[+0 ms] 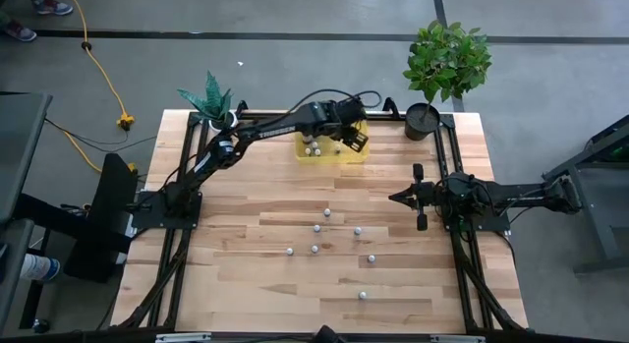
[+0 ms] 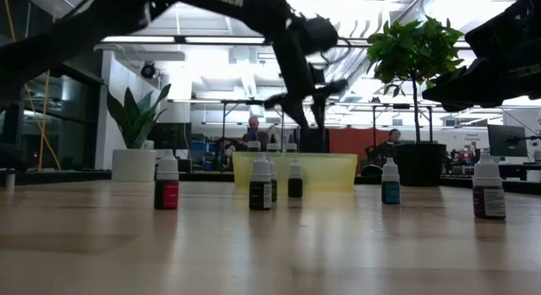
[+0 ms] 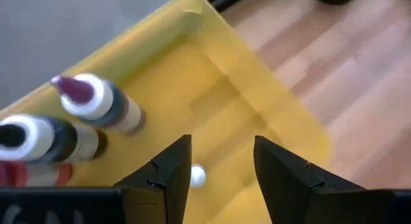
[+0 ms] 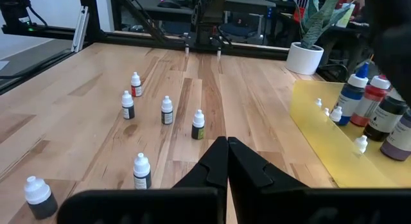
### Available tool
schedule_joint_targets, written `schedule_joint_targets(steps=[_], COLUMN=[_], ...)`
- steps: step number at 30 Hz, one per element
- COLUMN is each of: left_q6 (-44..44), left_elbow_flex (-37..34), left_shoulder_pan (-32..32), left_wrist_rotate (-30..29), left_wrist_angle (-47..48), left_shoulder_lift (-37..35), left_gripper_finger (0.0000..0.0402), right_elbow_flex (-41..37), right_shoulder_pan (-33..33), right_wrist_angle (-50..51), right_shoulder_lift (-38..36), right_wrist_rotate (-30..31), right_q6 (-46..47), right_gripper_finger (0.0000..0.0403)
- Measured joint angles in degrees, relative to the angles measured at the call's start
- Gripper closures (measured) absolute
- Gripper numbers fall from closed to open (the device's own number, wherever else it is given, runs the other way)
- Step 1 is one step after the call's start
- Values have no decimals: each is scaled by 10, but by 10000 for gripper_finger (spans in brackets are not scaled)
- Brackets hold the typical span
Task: Pick & Place food coloring
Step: Put the small green food coloring bottle into the yellow bin
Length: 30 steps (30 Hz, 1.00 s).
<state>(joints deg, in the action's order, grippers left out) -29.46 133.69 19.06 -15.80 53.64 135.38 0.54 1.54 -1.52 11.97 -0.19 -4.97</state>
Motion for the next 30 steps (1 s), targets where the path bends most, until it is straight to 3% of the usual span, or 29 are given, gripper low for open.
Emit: schedule_joint_targets(steps=[7,17,30], left_q6=[64,207,381], left_elbow_flex=[-1,-2,-3], left_shoulder_pan=[-20,-63,-129], left_wrist_rotate=[23,152,205], left_wrist_angle=[48,199,321], left_shoulder_lift=[-62,-115,-156], left_gripper_finger=[242,243,243], right_elbow_flex=[0,0,0], right_shoulder_pan=[0,0,0], right_wrist_angle=[0,0,0], right_shoulder_lift=[0,0,0], right_wrist_rotate=[0,0,0], right_q6=[0,0,0], right_gripper_finger=[402,402,402])
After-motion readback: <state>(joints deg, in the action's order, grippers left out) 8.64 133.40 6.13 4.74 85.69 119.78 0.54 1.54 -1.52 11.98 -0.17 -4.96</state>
